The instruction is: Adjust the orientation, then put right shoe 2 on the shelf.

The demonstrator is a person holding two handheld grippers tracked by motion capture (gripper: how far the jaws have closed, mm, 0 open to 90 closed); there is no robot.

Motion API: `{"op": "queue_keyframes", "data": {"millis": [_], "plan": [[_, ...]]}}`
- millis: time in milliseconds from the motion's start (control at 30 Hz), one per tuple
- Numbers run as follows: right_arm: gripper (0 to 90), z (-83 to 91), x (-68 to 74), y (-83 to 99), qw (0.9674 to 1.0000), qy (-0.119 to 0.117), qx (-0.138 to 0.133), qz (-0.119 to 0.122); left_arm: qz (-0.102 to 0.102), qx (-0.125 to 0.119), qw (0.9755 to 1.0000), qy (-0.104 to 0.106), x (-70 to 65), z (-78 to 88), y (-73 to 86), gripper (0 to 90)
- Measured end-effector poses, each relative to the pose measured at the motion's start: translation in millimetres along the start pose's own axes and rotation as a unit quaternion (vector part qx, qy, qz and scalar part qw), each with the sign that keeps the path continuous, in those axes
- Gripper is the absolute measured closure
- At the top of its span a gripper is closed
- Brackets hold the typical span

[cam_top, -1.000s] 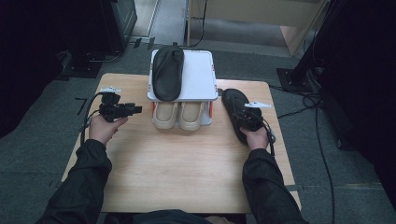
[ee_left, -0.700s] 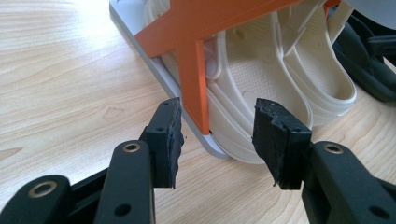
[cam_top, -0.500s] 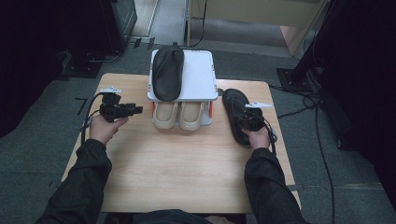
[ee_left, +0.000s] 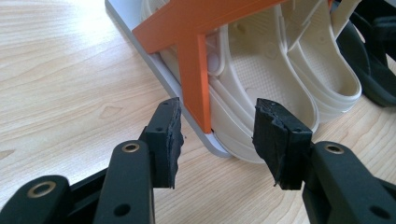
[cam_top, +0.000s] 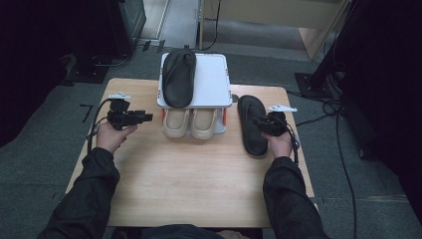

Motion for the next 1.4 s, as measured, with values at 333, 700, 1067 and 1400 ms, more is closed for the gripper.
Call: {"op": "queue_keyframes", "data": {"millis": [333,700,1067,1400], "plan": [[54.4,4.7,-33.8,11.9,0.9996,0.025,0.003,-0.014,-0.001,-0.004,1.0000,0.001,-0.2,1.1,1.0,52.0],[56.7,-22.6,-42.8,22.3,0.9993,0.018,0.019,-0.027,-0.007,-0.003,1.0000,0.003,-1.9,-1.9,4.7,51.9],[71.2,-26.9,-36.2,18.8,0.9978,0.047,0.036,-0.031,0.005,-0.010,0.9999,0.009,1.4,1.2,2.6,51.9],[73.8,-23.8,-35.1,17.2,0.9974,0.039,0.038,-0.048,0.003,-0.008,0.9999,0.008,1.4,-0.5,2.8,51.5]]}}
Point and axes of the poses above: each handheld gripper's, and its own axes: z roughly backward along the jaws, y roughly out of its underside, x roughly to its left, the point moved 7 cm from there along -z, roughly forward along the jaws, and after that the axes turned 15 degrees about z, right-handed, at the moved point
